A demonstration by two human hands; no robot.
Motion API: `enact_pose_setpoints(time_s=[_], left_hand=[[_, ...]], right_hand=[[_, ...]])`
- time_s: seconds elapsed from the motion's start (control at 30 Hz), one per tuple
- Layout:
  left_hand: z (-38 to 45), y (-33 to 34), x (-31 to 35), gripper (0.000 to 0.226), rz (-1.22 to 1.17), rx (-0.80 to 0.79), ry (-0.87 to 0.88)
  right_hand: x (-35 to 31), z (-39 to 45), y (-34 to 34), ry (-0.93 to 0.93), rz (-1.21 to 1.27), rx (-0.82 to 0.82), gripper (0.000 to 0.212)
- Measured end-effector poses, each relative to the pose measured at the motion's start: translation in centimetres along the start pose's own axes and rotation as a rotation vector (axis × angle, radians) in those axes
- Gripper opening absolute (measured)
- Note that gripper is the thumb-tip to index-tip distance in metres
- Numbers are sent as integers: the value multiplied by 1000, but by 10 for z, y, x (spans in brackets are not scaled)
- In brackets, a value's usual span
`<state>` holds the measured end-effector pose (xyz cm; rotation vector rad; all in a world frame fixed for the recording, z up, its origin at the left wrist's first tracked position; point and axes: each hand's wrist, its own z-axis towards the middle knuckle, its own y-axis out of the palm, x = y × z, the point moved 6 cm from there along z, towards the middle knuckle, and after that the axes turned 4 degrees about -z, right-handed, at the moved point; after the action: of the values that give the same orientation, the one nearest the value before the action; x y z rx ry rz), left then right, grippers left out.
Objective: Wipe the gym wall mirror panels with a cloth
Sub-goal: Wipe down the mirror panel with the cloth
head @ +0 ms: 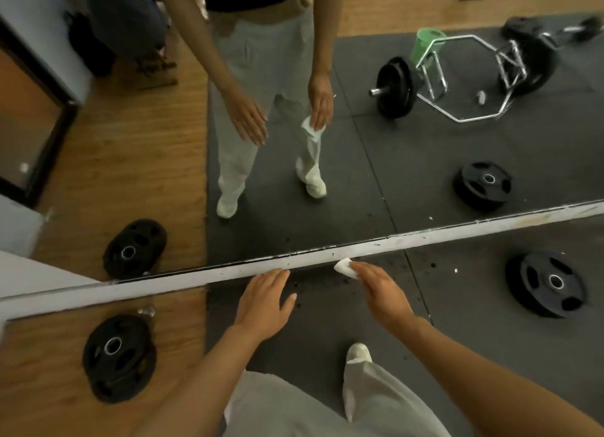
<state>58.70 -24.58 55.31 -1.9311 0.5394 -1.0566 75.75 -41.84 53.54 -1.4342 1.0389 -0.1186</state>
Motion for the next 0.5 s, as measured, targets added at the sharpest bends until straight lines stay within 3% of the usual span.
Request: enact_pose_setpoints(time_s=[0.27, 0.5], left_hand=[[30, 6, 114, 57, -65, 170, 21], [69, -91, 172, 63, -44, 530, 172]], right_hand=[[48, 16, -98, -240, 39, 141, 50], [-16, 63, -205, -629, 9, 376, 41]])
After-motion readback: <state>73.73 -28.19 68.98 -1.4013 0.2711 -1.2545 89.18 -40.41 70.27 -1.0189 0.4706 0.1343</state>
